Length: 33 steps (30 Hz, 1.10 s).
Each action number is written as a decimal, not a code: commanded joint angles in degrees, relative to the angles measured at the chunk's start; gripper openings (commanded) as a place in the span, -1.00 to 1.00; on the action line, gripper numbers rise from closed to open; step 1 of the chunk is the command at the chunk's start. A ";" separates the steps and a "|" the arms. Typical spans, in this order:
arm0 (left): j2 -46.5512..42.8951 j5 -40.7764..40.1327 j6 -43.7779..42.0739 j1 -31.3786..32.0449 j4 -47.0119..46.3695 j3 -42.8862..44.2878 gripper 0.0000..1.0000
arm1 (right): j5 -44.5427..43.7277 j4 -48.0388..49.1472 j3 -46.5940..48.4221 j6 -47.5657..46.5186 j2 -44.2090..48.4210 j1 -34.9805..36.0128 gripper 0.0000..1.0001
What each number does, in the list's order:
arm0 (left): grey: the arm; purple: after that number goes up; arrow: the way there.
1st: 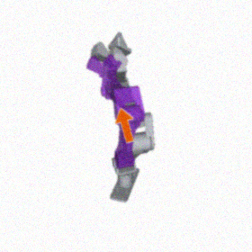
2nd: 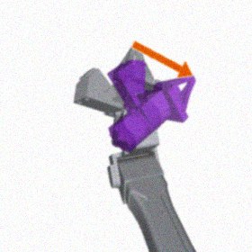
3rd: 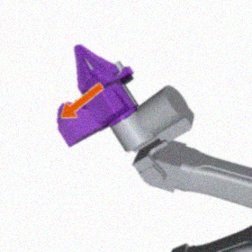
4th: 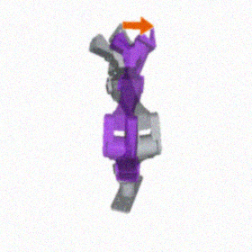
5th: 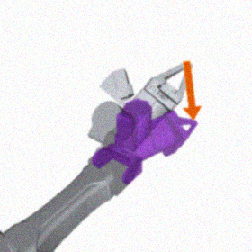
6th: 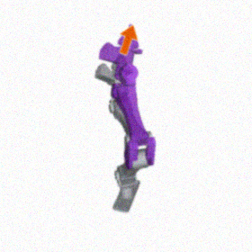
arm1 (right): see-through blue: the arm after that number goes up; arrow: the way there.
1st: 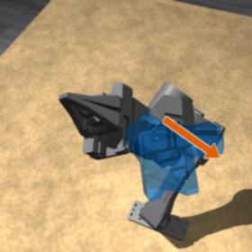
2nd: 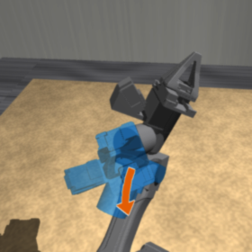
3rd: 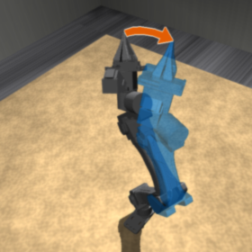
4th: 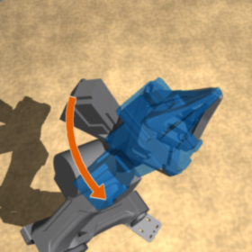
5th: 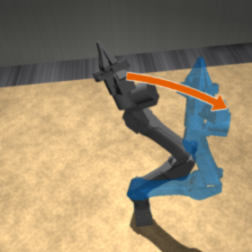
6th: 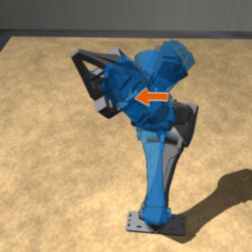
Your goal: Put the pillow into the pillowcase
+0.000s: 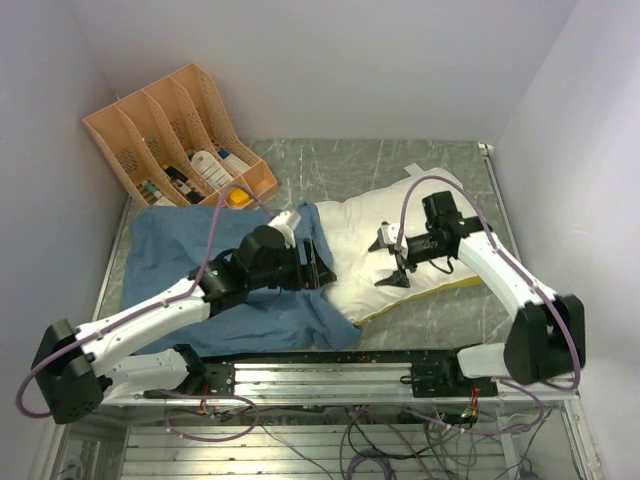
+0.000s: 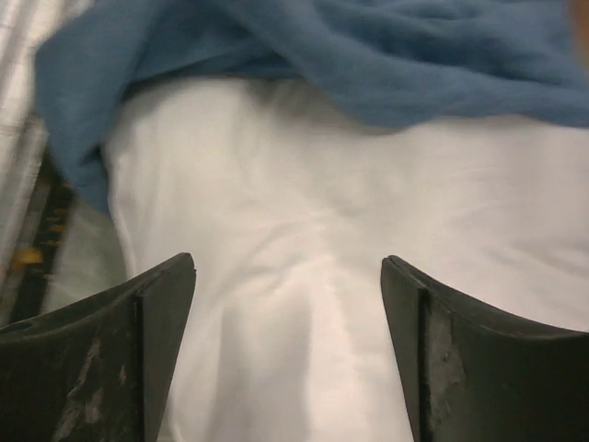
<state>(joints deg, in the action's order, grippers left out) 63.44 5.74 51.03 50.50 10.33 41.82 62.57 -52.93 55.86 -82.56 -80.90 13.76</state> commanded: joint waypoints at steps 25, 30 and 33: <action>43.07 0.38 -11.78 -19.74 15.15 43.77 0.53 | -17.43 27.33 34.03 28.41 -41.71 6.67 0.67; 46.30 5.16 -10.63 -19.74 12.39 44.73 0.38 | -16.26 29.24 32.08 29.72 -42.22 7.44 -0.25; 47.84 6.33 -10.55 -19.74 12.45 45.38 0.37 | -14.93 30.25 31.81 31.33 -41.07 7.42 -0.61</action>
<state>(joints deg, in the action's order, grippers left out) 109.36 6.72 39.51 30.87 25.17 84.93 46.22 -25.39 89.10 -53.23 -121.67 20.43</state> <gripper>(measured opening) 0.694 0.288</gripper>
